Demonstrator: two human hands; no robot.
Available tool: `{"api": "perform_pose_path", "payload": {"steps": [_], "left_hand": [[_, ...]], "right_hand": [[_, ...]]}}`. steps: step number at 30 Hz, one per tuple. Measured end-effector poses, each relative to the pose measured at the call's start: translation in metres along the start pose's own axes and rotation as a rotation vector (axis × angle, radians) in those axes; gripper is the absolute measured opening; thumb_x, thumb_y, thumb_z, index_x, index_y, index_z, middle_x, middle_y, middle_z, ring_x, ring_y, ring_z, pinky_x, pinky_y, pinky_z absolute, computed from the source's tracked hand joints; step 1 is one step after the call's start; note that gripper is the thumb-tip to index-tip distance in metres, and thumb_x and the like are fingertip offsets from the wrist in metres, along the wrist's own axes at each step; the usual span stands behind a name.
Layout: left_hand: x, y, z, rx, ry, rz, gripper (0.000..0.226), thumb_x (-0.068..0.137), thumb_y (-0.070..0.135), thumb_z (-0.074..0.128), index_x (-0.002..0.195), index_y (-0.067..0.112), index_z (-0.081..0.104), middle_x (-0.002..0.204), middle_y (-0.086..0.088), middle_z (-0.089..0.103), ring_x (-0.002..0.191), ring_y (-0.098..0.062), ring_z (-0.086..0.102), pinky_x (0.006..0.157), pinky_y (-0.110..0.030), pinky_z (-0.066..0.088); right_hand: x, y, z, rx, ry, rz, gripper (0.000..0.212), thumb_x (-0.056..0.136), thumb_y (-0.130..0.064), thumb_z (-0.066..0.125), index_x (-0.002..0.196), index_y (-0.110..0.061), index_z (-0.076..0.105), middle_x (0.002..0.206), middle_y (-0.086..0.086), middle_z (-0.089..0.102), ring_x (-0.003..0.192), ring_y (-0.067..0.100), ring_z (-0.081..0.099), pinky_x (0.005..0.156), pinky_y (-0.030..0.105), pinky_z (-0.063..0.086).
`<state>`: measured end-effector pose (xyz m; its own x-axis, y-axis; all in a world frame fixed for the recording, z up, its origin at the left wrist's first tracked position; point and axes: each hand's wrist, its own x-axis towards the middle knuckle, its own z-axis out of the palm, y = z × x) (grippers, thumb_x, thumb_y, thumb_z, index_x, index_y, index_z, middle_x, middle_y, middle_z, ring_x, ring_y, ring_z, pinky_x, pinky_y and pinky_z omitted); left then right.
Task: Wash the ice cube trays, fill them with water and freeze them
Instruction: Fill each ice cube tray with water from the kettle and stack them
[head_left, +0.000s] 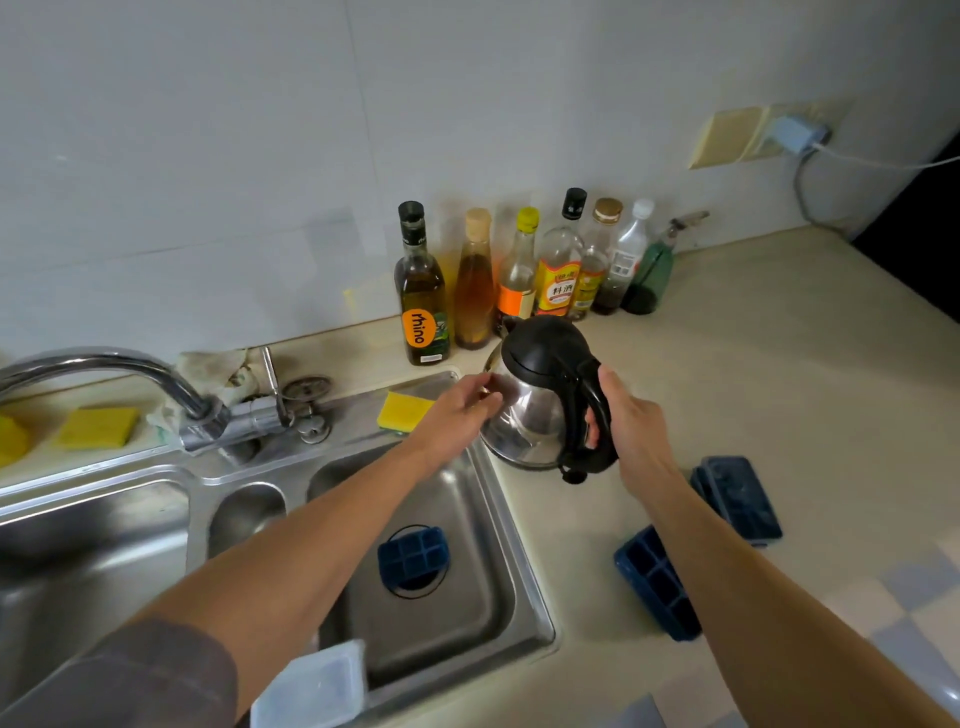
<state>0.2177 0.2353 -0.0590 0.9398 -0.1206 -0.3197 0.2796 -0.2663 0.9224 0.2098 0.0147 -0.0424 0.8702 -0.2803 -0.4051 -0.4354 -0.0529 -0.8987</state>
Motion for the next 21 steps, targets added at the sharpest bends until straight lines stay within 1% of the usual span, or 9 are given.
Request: {"api": "perform_pose_path", "payload": {"steps": [2, 3, 6, 8, 10, 12, 15, 17, 21], "left_hand": [[0.003, 0.002, 0.004, -0.048, 0.022, -0.008, 0.021, 0.102, 0.027, 0.055, 0.121, 0.036, 0.058, 0.111, 0.019, 0.066, 0.102, 0.002, 0.062, 0.083, -0.023, 0.049], [0.004, 0.003, 0.007, -0.063, 0.039, -0.011, 0.018, 0.102, 0.027, 0.055, 0.117, 0.037, 0.058, 0.109, 0.018, 0.066, 0.101, 0.001, 0.062, 0.082, -0.024, 0.049], [0.0, 0.003, 0.013, -0.064, 0.068, -0.031, 0.026, 0.102, 0.026, 0.056, 0.128, 0.026, 0.054, 0.115, 0.01, 0.064, 0.111, -0.009, 0.06, 0.094, -0.034, 0.049], [-0.007, 0.003, 0.017, -0.072, 0.071, -0.047, 0.022, 0.102, 0.027, 0.056, 0.124, 0.03, 0.054, 0.114, 0.012, 0.063, 0.112, -0.01, 0.059, 0.102, -0.038, 0.047], [-0.017, 0.005, 0.021, -0.075, 0.086, -0.046, 0.015, 0.102, 0.028, 0.055, 0.114, 0.037, 0.058, 0.11, 0.017, 0.062, 0.109, -0.005, 0.058, 0.104, -0.039, 0.047], [-0.032, 0.004, 0.024, -0.061, 0.11, -0.035, 0.017, 0.102, 0.029, 0.055, 0.117, 0.037, 0.061, 0.115, 0.015, 0.064, 0.109, -0.006, 0.059, 0.103, -0.04, 0.05], [-0.063, -0.014, 0.019, -0.028, 0.196, -0.078, 0.027, 0.103, 0.026, 0.055, 0.127, 0.016, 0.061, 0.124, -0.009, 0.066, 0.113, -0.03, 0.064, 0.101, -0.052, 0.052], [-0.089, -0.037, 0.007, -0.001, 0.256, -0.112, 0.022, 0.103, 0.023, 0.056, 0.12, 0.013, 0.066, 0.115, -0.012, 0.07, 0.11, -0.032, 0.066, 0.1, -0.055, 0.051], [-0.147, -0.081, -0.023, 0.096, 0.443, -0.222, 0.025, 0.102, 0.025, 0.056, 0.118, 0.011, 0.068, 0.103, -0.007, 0.073, 0.098, -0.026, 0.069, 0.095, -0.05, 0.056]], "right_hand": [[0.003, 0.0, 0.001, 0.001, 0.009, 0.002, 0.052, 0.089, -0.062, 0.059, 0.064, -0.017, 0.071, 0.061, 0.003, 0.067, 0.05, 0.012, 0.061, 0.062, 0.029, 0.051], [0.003, 0.001, 0.0, -0.008, 0.007, 0.002, 0.053, 0.089, -0.062, 0.058, 0.065, -0.017, 0.071, 0.061, 0.003, 0.068, 0.05, 0.011, 0.061, 0.061, 0.028, 0.05], [0.0, 0.008, -0.005, -0.063, -0.024, 0.005, 0.053, 0.093, -0.063, 0.054, 0.074, -0.016, 0.072, 0.062, -0.001, 0.068, 0.051, 0.006, 0.062, 0.059, 0.024, 0.047], [-0.005, 0.012, -0.008, -0.09, -0.018, -0.001, 0.052, 0.096, -0.059, 0.054, 0.077, -0.014, 0.072, 0.064, -0.001, 0.068, 0.055, 0.006, 0.063, 0.059, 0.022, 0.045], [-0.013, 0.013, -0.009, -0.159, 0.055, -0.097, 0.049, 0.098, -0.051, 0.055, 0.077, -0.008, 0.067, 0.067, 0.003, 0.063, 0.065, 0.014, 0.06, 0.061, 0.027, 0.045], [-0.024, 0.012, -0.009, -0.201, 0.169, -0.264, 0.042, 0.099, -0.041, 0.056, 0.085, -0.002, 0.065, 0.077, 0.006, 0.06, 0.075, 0.019, 0.057, 0.065, 0.03, 0.046], [-0.049, 0.005, -0.006, -0.148, 0.258, -0.468, 0.029, 0.1, -0.031, 0.056, 0.088, -0.005, 0.061, 0.086, 0.009, 0.059, 0.084, 0.022, 0.056, 0.074, 0.036, 0.048], [-0.066, 0.003, 0.001, -0.086, 0.153, -0.498, 0.026, 0.101, -0.026, 0.057, 0.083, -0.007, 0.06, 0.081, 0.01, 0.06, 0.08, 0.02, 0.057, 0.072, 0.034, 0.048], [-0.098, 0.015, 0.024, -0.109, -0.221, -0.43, 0.024, 0.101, -0.023, 0.059, 0.08, -0.012, 0.064, 0.073, -0.001, 0.064, 0.072, 0.005, 0.06, 0.067, 0.019, 0.046]]}}
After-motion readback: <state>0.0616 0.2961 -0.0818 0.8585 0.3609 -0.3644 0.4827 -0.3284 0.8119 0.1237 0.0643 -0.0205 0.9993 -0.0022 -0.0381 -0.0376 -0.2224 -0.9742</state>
